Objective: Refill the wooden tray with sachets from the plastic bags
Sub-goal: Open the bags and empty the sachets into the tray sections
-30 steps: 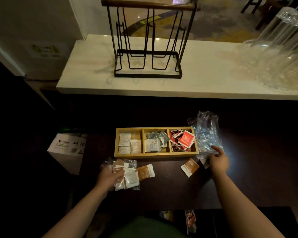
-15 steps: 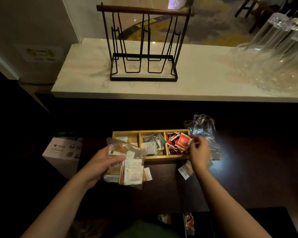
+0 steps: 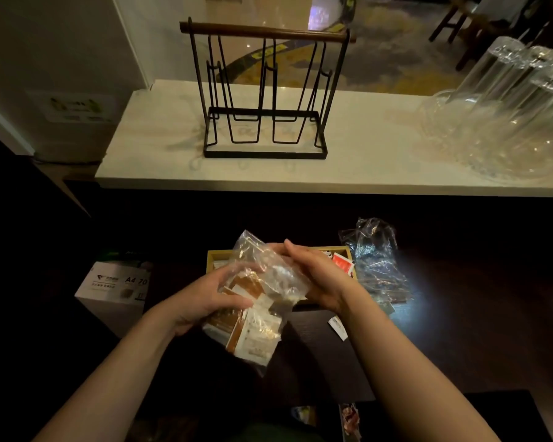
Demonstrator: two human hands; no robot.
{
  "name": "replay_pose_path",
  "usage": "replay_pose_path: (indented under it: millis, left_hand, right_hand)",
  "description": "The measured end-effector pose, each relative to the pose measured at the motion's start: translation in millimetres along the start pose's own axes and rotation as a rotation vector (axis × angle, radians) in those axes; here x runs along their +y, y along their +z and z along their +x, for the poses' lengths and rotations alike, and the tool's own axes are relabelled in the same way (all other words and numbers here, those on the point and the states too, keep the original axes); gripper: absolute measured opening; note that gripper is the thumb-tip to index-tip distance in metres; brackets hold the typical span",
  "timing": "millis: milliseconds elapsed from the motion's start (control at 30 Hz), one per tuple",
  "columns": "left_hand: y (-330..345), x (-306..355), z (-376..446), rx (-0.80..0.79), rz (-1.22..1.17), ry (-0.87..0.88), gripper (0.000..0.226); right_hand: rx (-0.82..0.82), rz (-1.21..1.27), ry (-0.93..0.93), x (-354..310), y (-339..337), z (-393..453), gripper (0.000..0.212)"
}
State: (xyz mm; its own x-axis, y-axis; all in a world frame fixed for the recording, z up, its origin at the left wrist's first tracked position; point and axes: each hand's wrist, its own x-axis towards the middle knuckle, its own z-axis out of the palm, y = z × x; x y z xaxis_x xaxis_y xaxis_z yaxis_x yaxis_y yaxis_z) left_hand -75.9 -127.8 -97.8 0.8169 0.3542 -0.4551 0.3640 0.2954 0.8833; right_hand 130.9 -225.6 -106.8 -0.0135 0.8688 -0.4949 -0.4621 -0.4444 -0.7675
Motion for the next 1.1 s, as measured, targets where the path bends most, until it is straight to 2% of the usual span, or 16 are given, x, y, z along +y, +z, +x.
replay_pose_path:
  millis: [67, 167, 200, 233, 333, 367, 467, 533, 667, 800, 833, 933, 967, 1100]
  left_hand:
    - [-0.9, -6.0, -1.2, -0.007, 0.022, -0.033, 0.056]
    - [-2.8, -15.1, -3.2, -0.023, 0.022, -0.073, 0.077]
    - [-3.1, -16.5, -3.9, -0.029, 0.037, -0.071, 0.077]
    - [-3.0, -18.4, -3.2, -0.032, 0.073, -0.06, 0.07]
    - [-3.9, -26.7, 0.8, 0.039, 0.164, -0.075, 0.022]
    - [-5.8, -32.0, 2.9, 0.065, 0.191, -0.083, 0.015]
    - [-12.0, -47.4, 8.4, 0.075, 0.257, -0.113, 0.025]
    - [-12.5, -57.2, 11.1, 0.067, 0.275, -0.138, 0.016]
    - [-10.0, -72.6, 13.4, 0.073, 0.324, -0.137, 0.021]
    - [-6.5, -74.2, 11.8, 0.132, 0.347, -0.117, 0.016]
    - [-5.0, -72.8, 11.9, 0.218, 0.336, -0.09, 0.015]
    - [1.2, -59.4, 8.7, 0.645, 0.339, -0.09, 0.011]
    - [6.2, -51.9, 6.6, 0.675, 0.275, -0.098, 0.009]
    - [34.0, -33.7, 7.0, 0.485, -0.03, -0.105, 0.018]
  right_hand:
    - [-0.019, -0.035, 0.04, -2.3, -0.9, 0.6, 0.038]
    - [0.004, -0.078, 0.1, 3.2, -2.3, 6.6, 0.032]
    - [-0.008, -0.073, 0.102, 4.9, -3.0, 8.5, 0.031]
    - [-0.029, -0.047, 0.092, 7.0, -5.2, 10.8, 0.029]
    - [-0.098, -0.001, 0.073, 8.3, -6.0, 12.2, 0.027]
    - [-0.111, -0.024, 0.079, 8.0, -5.6, 11.9, 0.027]
    - [-0.153, -0.124, 0.11, 8.0, -3.9, 8.8, 0.027]
    - [-0.183, -0.18, 0.129, 10.5, -0.1, 7.1, 0.026]
    - [-0.205, -0.352, 0.151, 25.8, 13.8, 9.4, 0.022]
    - [-0.127, -0.363, 0.15, 41.3, 19.4, 14.4, 0.019]
    - [-0.085, -0.345, 0.149, 43.4, 18.9, 15.2, 0.018]
    - [0.052, -0.267, 0.136, 46.2, 16.8, 16.4, 0.014]
    - [0.094, -0.242, 0.123, 46.0, 18.0, 16.5, 0.014]
    - [0.227, -0.3, 0.061, 44.8, 31.9, 16.8, 0.009]
